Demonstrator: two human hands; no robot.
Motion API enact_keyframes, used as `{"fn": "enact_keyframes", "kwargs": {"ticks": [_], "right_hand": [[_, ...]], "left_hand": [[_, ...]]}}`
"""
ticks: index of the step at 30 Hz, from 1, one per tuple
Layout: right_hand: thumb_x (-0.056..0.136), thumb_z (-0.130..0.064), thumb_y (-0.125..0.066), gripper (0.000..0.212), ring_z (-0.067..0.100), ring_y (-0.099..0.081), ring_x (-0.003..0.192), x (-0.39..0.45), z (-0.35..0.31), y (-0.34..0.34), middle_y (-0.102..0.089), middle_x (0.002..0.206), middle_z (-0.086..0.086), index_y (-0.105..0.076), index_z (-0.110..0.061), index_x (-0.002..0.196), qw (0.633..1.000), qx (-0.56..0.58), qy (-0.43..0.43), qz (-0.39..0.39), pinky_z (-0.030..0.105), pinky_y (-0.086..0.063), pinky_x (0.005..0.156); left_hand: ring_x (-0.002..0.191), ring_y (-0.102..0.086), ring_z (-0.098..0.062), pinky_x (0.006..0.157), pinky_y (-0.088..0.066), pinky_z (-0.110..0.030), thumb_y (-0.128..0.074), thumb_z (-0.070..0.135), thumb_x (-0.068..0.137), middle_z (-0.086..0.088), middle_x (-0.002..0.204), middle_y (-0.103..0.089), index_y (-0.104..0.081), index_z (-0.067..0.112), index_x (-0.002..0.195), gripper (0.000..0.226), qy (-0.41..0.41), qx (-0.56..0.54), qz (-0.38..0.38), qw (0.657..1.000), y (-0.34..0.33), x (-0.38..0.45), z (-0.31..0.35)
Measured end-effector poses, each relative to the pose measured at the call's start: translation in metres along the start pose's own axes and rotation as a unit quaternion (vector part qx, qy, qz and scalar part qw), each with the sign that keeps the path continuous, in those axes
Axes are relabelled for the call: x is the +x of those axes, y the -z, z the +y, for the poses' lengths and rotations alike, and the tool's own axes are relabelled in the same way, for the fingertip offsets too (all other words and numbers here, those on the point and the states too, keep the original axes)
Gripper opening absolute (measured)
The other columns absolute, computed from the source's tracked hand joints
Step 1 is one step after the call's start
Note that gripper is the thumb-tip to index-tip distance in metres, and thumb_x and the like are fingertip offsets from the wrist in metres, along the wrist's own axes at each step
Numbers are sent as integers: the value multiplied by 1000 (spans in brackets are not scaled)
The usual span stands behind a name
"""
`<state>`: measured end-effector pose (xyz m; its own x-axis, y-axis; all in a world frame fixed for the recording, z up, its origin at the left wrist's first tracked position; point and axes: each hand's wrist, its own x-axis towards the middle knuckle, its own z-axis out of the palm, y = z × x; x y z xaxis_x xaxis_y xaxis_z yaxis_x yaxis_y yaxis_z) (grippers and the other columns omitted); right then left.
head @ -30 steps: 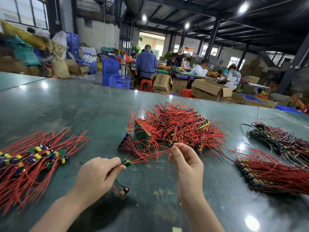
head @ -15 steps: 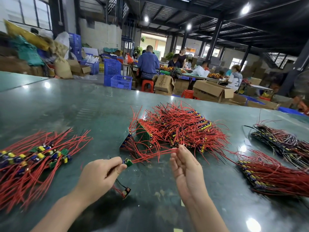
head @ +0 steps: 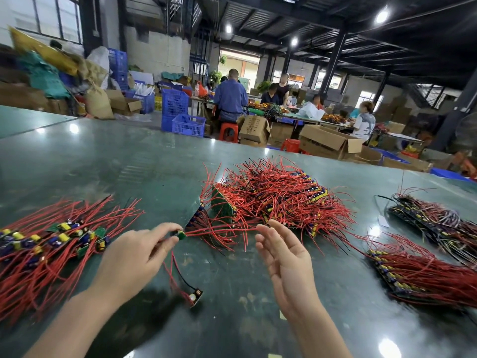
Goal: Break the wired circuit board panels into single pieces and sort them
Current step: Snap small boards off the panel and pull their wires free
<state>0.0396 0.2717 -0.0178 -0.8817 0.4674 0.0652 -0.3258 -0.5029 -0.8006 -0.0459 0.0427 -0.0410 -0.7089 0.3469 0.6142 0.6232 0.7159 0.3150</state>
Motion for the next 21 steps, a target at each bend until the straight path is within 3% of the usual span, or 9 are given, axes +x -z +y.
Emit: {"fn": "enact_keyframes", "kwargs": {"ticks": [4, 8, 10, 11, 13, 15, 16, 19, 21], "right_hand": [[88, -7, -58, 16, 19, -69, 69, 1, 0, 3, -72, 83, 14, -66, -5, 101, 999, -26, -23, 22, 24, -57, 62], [92, -2, -52, 17, 16, -67, 60, 3, 1, 7, -71, 72, 10, -68, -5, 96, 997, -44, -44, 43, 23, -56, 57], [92, -1, -50, 19, 15, -66, 58, 4, 2, 7, -70, 70, 9, -68, -5, 96, 996, -60, -54, 44, 23, -55, 56], [92, -1, -49, 20, 15, -65, 57, 4, 3, 8, -69, 70, 8, -68, -6, 96, 995, -71, -59, 43, 23, -55, 55], [92, -2, -48, 21, 14, -63, 56, 4, 6, 8, -68, 69, 7, -68, -6, 96, 992, -97, -72, 34, 23, -54, 54], [93, -1, -47, 22, 14, -61, 55, 3, 8, 7, -67, 69, 7, -69, -6, 95, 988, -123, -89, 19, 23, -53, 53], [93, 0, -47, 23, 15, -61, 55, 2, 9, 6, -66, 68, 6, -69, -5, 95, 986, -137, -97, 10, 22, -52, 53], [92, 3, -45, 26, 14, -59, 53, -3, 12, 0, -65, 64, 5, -70, -6, 90, 975, -191, -106, -29, 21, -51, 53], [92, 5, -44, 29, 11, -58, 50, -6, 17, -3, -65, 61, 1, -70, -9, 85, 955, -274, -94, -67, 19, -50, 53]], "left_hand": [[62, -61, -39, 55, -48, -40, -48, 36, 82, -16, 67, -64, -72, 17, 99, 35, 99, 89, 112, 985, 14, 7, -24], [103, -50, -45, 87, -43, -57, -41, 37, 78, -20, 113, -55, -61, 8, 115, 52, 274, 133, 150, 941, 22, 6, -49], [103, -49, -47, 86, -40, -55, -48, 34, 75, -23, 114, -53, -58, 4, 117, 53, 246, 153, 141, 947, 16, 6, -47], [98, -52, -46, 84, -40, -52, -51, 33, 79, -22, 107, -58, -61, 5, 112, 45, 207, 137, 114, 962, 10, 5, -43], [91, -59, -34, 83, -44, -41, -57, 37, 90, -4, 92, -66, -64, 18, 103, 23, 186, -10, -46, 981, 3, 4, -30], [83, -59, -12, 81, -43, -27, -61, 46, 86, 13, 90, -62, -57, 36, 102, 19, 170, -81, -218, 958, -8, -1, -19], [79, -55, -5, 80, -42, -24, -62, 47, 85, 16, 91, -60, -55, 40, 105, 22, 137, -66, -255, 955, -14, -5, -15], [76, -51, -3, 79, -45, -25, -63, 43, 85, 15, 87, -55, -56, 42, 102, 19, 101, -40, -235, 966, -26, -9, -5], [73, -51, -1, 76, -45, -25, -64, 37, 84, 16, 82, -55, -54, 44, 87, 13, 101, -42, -232, 967, -28, -10, 1]]}}
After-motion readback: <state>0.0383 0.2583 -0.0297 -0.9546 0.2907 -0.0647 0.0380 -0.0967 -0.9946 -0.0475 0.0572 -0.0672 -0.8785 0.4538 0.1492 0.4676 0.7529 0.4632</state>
